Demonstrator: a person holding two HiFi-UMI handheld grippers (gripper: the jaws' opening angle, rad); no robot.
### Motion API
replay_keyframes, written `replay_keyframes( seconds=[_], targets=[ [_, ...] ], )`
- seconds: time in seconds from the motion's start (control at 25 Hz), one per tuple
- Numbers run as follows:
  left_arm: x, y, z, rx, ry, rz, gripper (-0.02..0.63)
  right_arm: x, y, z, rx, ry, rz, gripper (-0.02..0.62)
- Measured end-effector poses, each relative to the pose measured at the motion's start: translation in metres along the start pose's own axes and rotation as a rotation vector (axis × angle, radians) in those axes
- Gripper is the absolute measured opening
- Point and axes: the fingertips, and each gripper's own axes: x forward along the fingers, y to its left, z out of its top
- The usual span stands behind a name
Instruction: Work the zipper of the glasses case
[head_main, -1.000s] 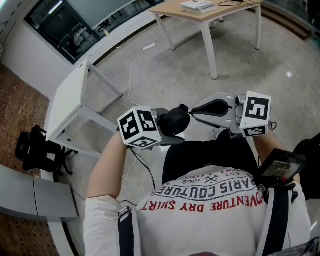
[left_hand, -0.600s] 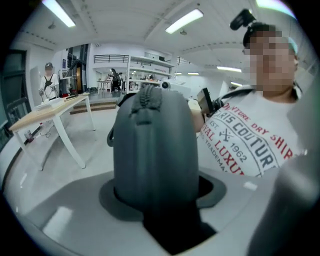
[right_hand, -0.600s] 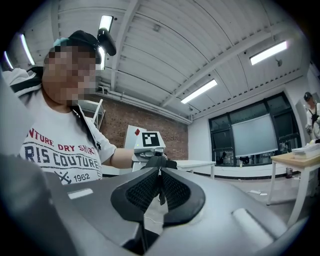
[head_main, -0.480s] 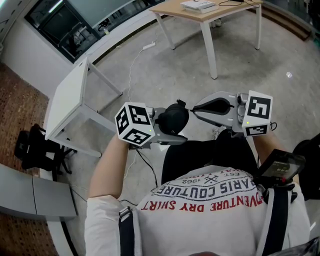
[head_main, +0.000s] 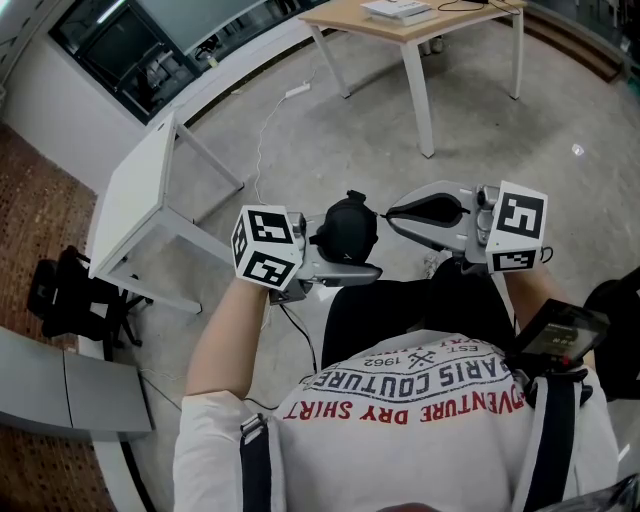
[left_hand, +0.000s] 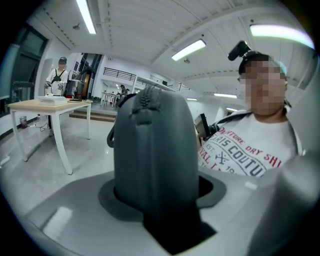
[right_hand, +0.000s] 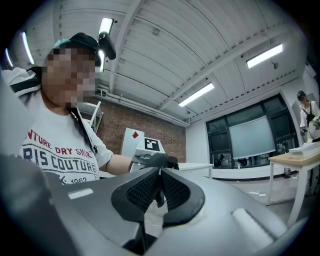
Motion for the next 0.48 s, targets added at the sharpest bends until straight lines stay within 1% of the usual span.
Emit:
replay_keyframes(
  seconds=[0.08, 0.16, 0.36, 0.48],
  targets=[
    [-0.002, -0.001, 0.006, -0.004, -0.049, 0.005, 0.247, 0.001, 0.001, 0.001, 0.002, -0.006, 0.001, 0.012],
    [-0.002, -0.003, 0.009, -0.025, -0.095, -0.003, 0.247, 0.001, 0.002, 0.001, 0.000, -0.013, 0.002, 0.002],
    [0.002, -0.008, 0.014, -0.128, -0.186, -0.042, 0.247, 0.001, 0.001, 0.002, -0.015, -0.012, -0.005, -0.001],
    [0.003, -0.008, 0.015, -0.185, -0.215, -0.052, 0.247, 0.000, 0.001, 0.001, -0.060, 0.008, -0.015, -0.002]
  ],
)
